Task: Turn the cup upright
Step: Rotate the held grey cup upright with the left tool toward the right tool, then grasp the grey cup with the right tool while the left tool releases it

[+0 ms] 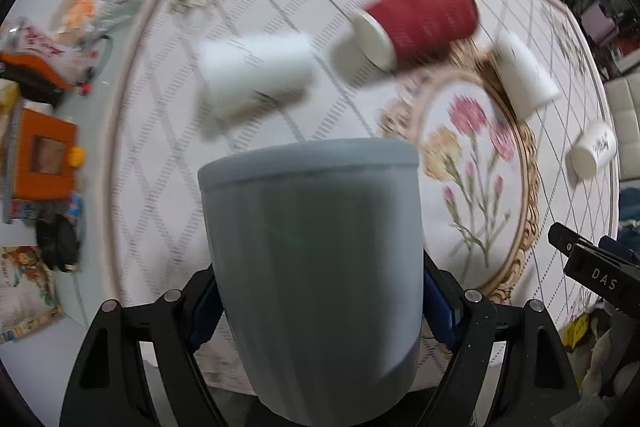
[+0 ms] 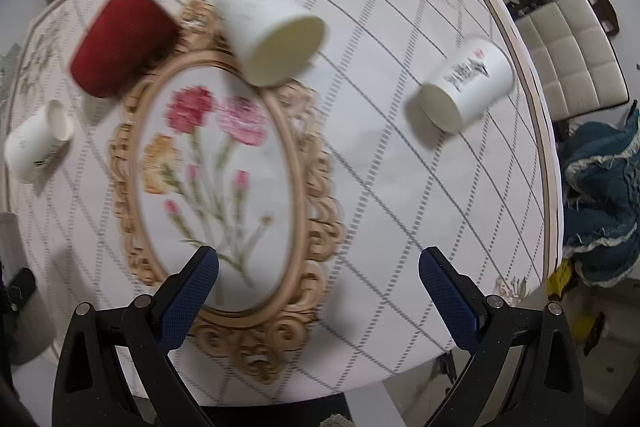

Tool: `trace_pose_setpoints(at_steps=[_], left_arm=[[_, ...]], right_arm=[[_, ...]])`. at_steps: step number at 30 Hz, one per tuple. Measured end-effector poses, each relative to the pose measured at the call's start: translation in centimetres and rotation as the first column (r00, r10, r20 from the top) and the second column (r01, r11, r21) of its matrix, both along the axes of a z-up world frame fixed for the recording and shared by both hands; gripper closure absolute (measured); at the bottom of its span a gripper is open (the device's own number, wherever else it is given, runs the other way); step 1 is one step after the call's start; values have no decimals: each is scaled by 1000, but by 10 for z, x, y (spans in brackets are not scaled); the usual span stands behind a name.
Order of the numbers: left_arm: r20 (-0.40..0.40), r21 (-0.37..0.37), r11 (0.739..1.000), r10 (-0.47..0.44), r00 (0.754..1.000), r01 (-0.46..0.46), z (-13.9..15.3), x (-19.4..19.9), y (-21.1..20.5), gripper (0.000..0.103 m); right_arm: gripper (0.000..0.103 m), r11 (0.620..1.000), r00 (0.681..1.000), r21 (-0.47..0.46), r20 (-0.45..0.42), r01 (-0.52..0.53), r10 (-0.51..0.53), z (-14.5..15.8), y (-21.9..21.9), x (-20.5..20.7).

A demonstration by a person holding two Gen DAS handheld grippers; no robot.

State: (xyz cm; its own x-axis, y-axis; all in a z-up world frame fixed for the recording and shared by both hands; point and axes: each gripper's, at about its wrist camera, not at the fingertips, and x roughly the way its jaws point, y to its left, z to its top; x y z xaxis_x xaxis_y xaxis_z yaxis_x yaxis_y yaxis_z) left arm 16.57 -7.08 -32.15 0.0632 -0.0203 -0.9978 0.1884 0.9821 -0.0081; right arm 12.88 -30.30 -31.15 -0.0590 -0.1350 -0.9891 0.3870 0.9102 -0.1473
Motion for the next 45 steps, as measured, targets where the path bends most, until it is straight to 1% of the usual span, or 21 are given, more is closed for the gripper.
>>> trace_pose_setpoints(at_steps=[5,9,13,16,18,20,21,22,23,29,32,33,34,37,41,43,45], left_arm=[[-61,2,1000,-21,998,22,-32,-5,-36,22],[-88,17,1000,-16,996,17,-52,-7,-51,21],[-124,37,999,-30,992,35,-68,-10,-62,20],[-137,50,998,-30,990,37,-75,-13,-64,20],[-132,54,998,-32,991,39,-76,-15,-66,20],[-124,50,998,-38,992,45,-75,-15,-67,18],[-125,44,998,-40,991,46,-74,-16,-68,15],[-124,43,998,-43,991,48,-73,-17,-70,7],[-120,44,998,-44,992,50,-71,-16,-72,5],[-104,39,999,-29,994,34,-57,-17,-84,5],[-91,32,999,-13,996,16,-45,-17,-78,5],[-85,31,999,-9,996,11,-38,-19,-83,5],[-81,26,1000,-7,997,9,-33,-18,-74,5],[-66,2,1000,9,998,-9,-15,-17,-67,5],[-24,-32,999,35,999,-35,17,-19,-60,5],[3,-35,998,49,999,-49,33,-22,-54,5],[26,-25,998,66,997,-66,40,-24,-46,5]], right_arm=[[2,999,999,-17,-32,37,-37,-18,-28,-15],[2,998,997,-23,-48,58,-59,-27,-42,-25],[2,997,995,-26,-57,76,-77,-33,-53,-35],[2,996,994,-24,-61,87,-89,-35,-59,-42],[2,995,994,-23,-62,92,-93,-36,-62,-44],[2,995,993,-22,-62,97,-98,-37,-64,-47],[2,995,993,-21,-62,98,-99,-37,-65,-48],[2,995,993,-20,-62,99,-100,-38,-66,-49],[2,995,993,-19,-61,100,-101,-38,-66,-49],[2,995,994,-11,-59,95,-96,-40,-70,-55],[2,996,995,-4,-48,88,-88,-39,-70,-57],[2,996,995,-3,-46,86,-86,-38,-70,-57],[2,996,996,-1,-42,84,-84,-37,-70,-57],[2,997,997,3,-34,76,-76,-34,-70,-57],[2,998,998,10,-24,60,-59,-31,-68,-59],[2,999,999,14,-21,49,-48,-29,-66,-59],[2,999,999,19,-16,38,-37,-27,-63,-58]])
